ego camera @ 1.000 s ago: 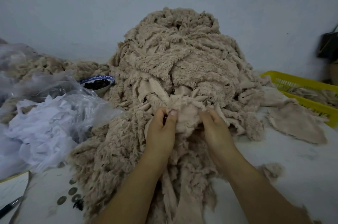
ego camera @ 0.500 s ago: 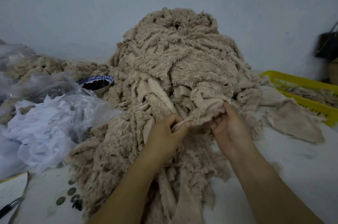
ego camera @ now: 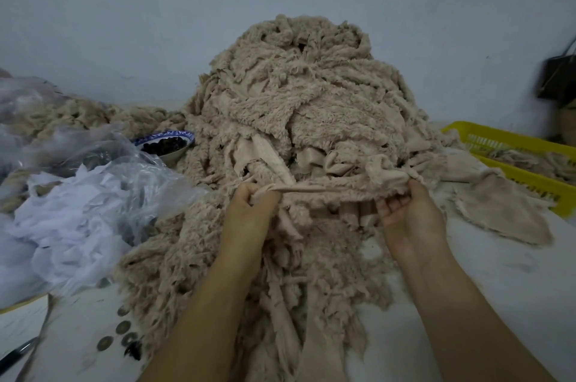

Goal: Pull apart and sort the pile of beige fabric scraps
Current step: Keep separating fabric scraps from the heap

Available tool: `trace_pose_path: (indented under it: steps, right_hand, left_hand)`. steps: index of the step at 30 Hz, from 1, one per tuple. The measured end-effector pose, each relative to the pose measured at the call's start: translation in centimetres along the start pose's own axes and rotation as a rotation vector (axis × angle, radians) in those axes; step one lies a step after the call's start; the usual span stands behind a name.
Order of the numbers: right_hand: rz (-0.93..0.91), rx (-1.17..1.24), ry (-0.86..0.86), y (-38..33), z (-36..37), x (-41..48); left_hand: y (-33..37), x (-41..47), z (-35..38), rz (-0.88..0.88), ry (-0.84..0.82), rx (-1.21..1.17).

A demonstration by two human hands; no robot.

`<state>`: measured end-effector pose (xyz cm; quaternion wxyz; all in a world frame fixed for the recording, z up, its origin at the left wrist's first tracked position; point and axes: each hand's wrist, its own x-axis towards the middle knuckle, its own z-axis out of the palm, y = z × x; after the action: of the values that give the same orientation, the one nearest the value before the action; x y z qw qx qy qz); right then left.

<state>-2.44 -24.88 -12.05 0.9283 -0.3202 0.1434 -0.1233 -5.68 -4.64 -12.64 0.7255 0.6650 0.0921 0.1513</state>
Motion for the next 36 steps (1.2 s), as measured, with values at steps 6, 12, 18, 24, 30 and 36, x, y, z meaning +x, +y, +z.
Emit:
trace_pose_path:
  steps: [6, 12, 18, 24, 30, 36]
  right_hand:
    - [-0.547, -0.975, -0.029, 1.6, -0.6, -1.3]
    - [-0.503, -1.143, -0.683, 3.5, 0.4, -4.4]
    - [-0.495, -1.167, -0.507, 2.9, 0.0, -2.3]
    - [-0.378, -0.612, -0.161, 0.0, -0.6, -0.3]
    - [-0.453, -0.836, -0.301, 2.8, 0.1, -1.8]
    - [-0.408, -0.818, -0.418, 3.6, 0.3, -2.4]
  left_hand:
    - [-0.1, -0.5, 0.6, -0.102, -0.203, -0.162]
    - [-0.5, -2.1, 1.6, 0.133, -0.378, 0.128]
    - [-0.7, -1.6, 1.6, 0.295, -0.353, 0.478]
    - [-0.8, 0.2, -0.9, 0.16, -0.055, 0.649]
    - [-1.1, -2.5, 2.5, 0.333, -0.432, 0.366]
    - [-1.8, -1.9, 2.8, 0.193, -0.404, 0.141]
